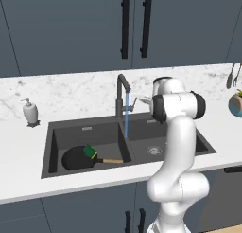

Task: Pick the pan and sponge and place them into the sink. Then turn on the water.

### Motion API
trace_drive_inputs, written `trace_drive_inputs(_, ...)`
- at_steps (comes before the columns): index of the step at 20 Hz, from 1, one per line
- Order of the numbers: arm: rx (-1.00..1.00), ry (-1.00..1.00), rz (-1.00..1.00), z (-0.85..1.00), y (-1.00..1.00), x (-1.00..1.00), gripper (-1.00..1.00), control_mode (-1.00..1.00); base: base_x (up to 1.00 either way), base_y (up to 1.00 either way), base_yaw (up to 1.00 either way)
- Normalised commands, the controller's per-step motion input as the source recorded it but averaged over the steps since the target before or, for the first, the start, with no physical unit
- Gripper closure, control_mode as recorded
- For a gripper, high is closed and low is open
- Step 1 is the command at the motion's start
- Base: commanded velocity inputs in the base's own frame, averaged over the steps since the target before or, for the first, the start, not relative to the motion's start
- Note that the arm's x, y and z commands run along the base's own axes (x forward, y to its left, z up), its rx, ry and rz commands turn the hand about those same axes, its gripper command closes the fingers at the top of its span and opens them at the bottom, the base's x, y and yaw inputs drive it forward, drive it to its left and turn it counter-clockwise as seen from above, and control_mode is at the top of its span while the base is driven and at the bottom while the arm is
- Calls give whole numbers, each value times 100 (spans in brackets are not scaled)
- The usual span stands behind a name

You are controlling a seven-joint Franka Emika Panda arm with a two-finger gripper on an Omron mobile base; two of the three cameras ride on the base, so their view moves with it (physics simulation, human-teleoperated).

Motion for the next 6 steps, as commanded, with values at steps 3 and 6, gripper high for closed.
trace_drive_inputs(3,18,-11,0,42,-46,-72,100,-100,0,0,0)
trace_drive_inputs(6,16,-18,1,63,-15,-85,100,-100,0,0,0)
